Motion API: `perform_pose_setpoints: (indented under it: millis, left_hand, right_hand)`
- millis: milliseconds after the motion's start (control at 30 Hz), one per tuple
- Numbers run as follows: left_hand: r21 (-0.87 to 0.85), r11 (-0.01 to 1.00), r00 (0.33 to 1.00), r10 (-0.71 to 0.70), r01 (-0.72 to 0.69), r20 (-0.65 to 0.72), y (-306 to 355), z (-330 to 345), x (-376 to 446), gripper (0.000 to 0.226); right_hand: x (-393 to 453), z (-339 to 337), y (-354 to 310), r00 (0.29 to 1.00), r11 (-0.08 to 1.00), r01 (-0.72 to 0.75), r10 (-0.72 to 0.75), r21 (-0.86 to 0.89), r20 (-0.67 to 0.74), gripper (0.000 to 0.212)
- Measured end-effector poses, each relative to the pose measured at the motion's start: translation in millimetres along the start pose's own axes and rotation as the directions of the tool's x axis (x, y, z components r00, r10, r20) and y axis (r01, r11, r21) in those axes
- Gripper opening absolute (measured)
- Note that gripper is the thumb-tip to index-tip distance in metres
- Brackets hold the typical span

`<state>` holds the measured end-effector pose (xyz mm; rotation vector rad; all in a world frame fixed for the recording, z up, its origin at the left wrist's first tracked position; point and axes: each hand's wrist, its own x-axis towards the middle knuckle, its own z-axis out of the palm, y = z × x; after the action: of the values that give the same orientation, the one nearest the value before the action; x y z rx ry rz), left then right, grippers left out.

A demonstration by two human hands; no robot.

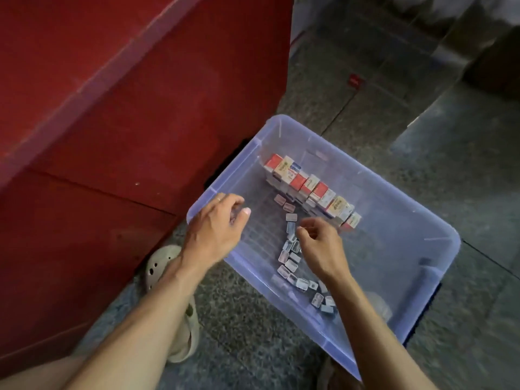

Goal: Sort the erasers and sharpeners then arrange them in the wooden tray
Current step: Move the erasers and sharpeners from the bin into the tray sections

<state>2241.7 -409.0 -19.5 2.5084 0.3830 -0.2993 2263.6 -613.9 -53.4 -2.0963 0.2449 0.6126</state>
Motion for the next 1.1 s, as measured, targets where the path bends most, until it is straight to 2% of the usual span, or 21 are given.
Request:
perform_pose_setpoints:
  millis: [100, 233, 333, 400, 467, 533, 667, 800, 900, 967, 1033, 1100]
  left_hand:
    - [0.266, 0.962, 0.996, 0.082, -0.066, -0.047, -16.0, 19.9, 9.0, 0.041]
    - [0.293, 0.948, 0.976, 0.17, -0.124, -0.136, -22.9, 28.7, 10.3, 0.034]
    - [0.316, 0.94, 0.974, 0.18, -0.128, -0.14, -24.9, 29.6, 10.8, 0.033]
    - [0.316, 0.939, 0.973, 0.186, -0.134, -0.138, -24.8, 30.7, 11.4, 0.031]
    - [0.306, 0.944, 0.975, 0.176, -0.127, -0.137, -25.2, 31.1, 12.3, 0.03]
    - [0.298, 0.947, 0.976, 0.169, -0.122, -0.137, -25.4, 30.9, 12.7, 0.03]
    - [0.284, 0.951, 0.973, 0.169, -0.119, -0.158, -23.8, 30.5, 11.5, 0.029]
    - [0.274, 0.953, 0.966, 0.186, -0.132, -0.182, -23.1, 30.6, 11.6, 0.028]
    - [0.268, 0.953, 0.965, 0.192, -0.141, -0.177, -23.5, 30.6, 11.4, 0.028]
    - [0.267, 0.952, 0.961, 0.201, -0.147, -0.189, -23.7, 30.8, 11.5, 0.027]
    - [0.258, 0.954, 0.958, 0.207, -0.153, -0.197, -23.7, 31.6, 11.2, 0.025]
    - [0.254, 0.955, 0.956, 0.207, -0.152, -0.207, -24.1, 31.8, 10.8, 0.024]
  right_hand:
    - [33.0, 23.8, 23.0, 0.999, 0.989, 0.029, -0.023, -0.146, 0.048, 0.026]
    - [77.5, 51.1, 51.9, 0.978, 0.918, 0.167, -0.107, -0.359, 0.181, 0.033]
    - [110.3, 69.4, 62.0, 0.905, 0.74, 0.407, -0.247, -0.536, 0.346, 0.055]
    - [123.7, 77.7, 71.1, 0.848, 0.597, 0.528, -0.33, -0.604, 0.415, 0.053]
    - [121.4, 79.0, 86.2, 0.83, 0.522, 0.558, -0.339, -0.646, 0.443, 0.049]
    - [98.8, 75.1, 104.5, 0.825, 0.508, 0.565, -0.336, -0.65, 0.455, 0.052]
    - [61.3, 55.6, 138.4, 0.736, 0.378, 0.675, -0.395, -0.633, 0.549, 0.066]
    - [73.6, 49.3, 147.4, 0.736, 0.3, 0.672, -0.378, -0.677, 0.562, 0.08]
    - [83.2, 47.7, 153.6, 0.71, 0.271, 0.702, -0.337, -0.659, 0.618, 0.076]
    - [85.4, 53.2, 153.3, 0.696, 0.253, 0.71, -0.395, -0.658, 0.599, 0.066]
    - [83.3, 68.3, 150.7, 0.732, 0.298, 0.657, -0.472, -0.692, 0.492, 0.054]
    - [80.5, 88.6, 145.7, 0.799, 0.399, 0.559, -0.493, -0.727, 0.344, 0.046]
